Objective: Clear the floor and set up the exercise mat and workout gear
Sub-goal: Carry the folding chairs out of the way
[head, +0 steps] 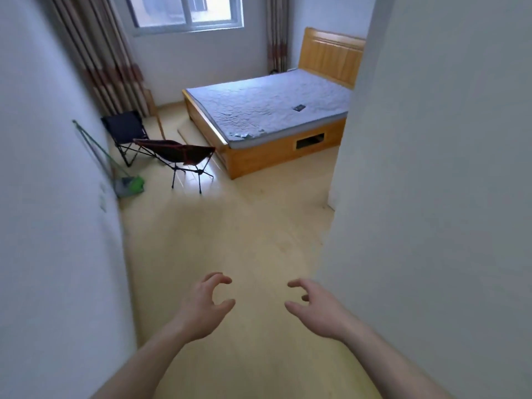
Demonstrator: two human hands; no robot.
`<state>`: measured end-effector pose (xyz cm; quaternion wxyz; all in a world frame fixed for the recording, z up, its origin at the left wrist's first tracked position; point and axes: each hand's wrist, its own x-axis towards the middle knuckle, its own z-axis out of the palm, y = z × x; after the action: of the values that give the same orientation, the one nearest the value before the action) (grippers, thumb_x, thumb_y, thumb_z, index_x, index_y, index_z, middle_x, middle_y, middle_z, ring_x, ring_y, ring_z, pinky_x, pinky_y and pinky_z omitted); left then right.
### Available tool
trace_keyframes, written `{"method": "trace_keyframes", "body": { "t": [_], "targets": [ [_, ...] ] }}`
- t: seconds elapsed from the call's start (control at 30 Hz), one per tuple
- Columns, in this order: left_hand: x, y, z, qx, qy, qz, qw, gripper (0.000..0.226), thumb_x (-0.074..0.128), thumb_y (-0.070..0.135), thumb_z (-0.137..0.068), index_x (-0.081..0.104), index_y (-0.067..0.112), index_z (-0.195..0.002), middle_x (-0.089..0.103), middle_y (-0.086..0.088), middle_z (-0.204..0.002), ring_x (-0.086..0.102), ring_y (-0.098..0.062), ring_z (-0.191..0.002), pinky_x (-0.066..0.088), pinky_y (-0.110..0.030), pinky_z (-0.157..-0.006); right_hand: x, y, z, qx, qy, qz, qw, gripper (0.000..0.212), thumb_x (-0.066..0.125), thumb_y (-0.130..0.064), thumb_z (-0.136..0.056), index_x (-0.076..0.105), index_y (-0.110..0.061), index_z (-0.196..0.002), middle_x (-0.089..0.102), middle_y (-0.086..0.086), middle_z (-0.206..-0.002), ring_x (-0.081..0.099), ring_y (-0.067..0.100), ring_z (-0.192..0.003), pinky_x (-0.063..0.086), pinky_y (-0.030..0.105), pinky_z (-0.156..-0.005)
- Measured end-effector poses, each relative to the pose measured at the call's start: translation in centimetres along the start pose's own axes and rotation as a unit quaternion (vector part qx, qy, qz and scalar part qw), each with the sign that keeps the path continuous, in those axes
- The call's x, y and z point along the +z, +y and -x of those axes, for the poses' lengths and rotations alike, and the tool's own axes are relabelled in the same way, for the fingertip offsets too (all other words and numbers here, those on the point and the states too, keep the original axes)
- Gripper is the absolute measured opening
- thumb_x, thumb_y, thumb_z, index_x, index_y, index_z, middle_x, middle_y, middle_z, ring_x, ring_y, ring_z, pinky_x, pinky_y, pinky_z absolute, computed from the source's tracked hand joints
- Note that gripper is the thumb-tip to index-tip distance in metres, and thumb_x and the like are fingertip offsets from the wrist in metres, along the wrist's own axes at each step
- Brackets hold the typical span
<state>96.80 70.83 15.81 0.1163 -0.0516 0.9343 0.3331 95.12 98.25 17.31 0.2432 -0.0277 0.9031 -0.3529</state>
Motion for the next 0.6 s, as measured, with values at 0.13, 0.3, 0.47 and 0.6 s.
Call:
{"method": "trace_keyframes", "body": {
  "t": [0.13, 0.3, 0.47, 0.6],
  "targets": [
    [-5.7, -4.9, -2.0, -0.025, 0.047, 0.037, 0.998, 0.034, 0.071, 0.035, -0.087, 0.059, 0.038, -0.119, 0.049, 0.015, -0.14, 0.049, -0.012, -0.13, 0.037, -0.026, -0.106, 2.0, -7.5, -5.7, -0.052, -0.017, 0.006, 0.999, 0.046, 0.061, -0.048, -0.095, 0.052, -0.038, -0.138, 0.048, -0.015, -0.144, 0.057, 0.007, -0.121, 0.048, 0.033, -0.105],
    [-11.1, -9.5, -6.0, -0.028, 0.063, 0.039, 0.997, 0.038, 0.07, 0.037, -0.088, 0.057, 0.038, -0.124, 0.047, 0.014, -0.144, 0.045, -0.012, -0.134, 0.035, -0.028, -0.112, 4.3, -15.4, -12.6, -0.084, -0.019, -0.007, 0.996, 0.044, 0.065, -0.043, -0.095, 0.055, -0.035, -0.136, 0.05, -0.011, -0.141, 0.058, 0.009, -0.119, 0.05, 0.032, -0.102],
    [-16.1, -11.8, -10.7, -0.036, 0.084, 0.054, 0.994, 0.041, 0.069, 0.038, -0.09, 0.055, 0.037, -0.129, 0.043, 0.014, -0.148, 0.041, -0.012, -0.138, 0.034, -0.031, -0.115, 4.3, -21.3, -18.2, -0.113, -0.026, -0.008, 0.993, 0.039, 0.065, -0.044, -0.095, 0.056, -0.038, -0.132, 0.053, -0.011, -0.136, 0.058, 0.004, -0.118, 0.052, 0.028, -0.093],
    [-19.1, -13.1, -15.5, -0.047, 0.097, 0.065, 0.992, 0.043, 0.07, 0.035, -0.091, 0.055, 0.033, -0.132, 0.043, 0.014, -0.147, 0.041, -0.012, -0.139, 0.032, -0.031, -0.116, 3.3, -24.5, -23.9, -0.122, -0.037, -0.014, 0.992, 0.038, 0.064, -0.045, -0.094, 0.056, -0.042, -0.132, 0.056, -0.011, -0.133, 0.057, 0.003, -0.12, 0.055, 0.03, -0.09]
  ]
}}
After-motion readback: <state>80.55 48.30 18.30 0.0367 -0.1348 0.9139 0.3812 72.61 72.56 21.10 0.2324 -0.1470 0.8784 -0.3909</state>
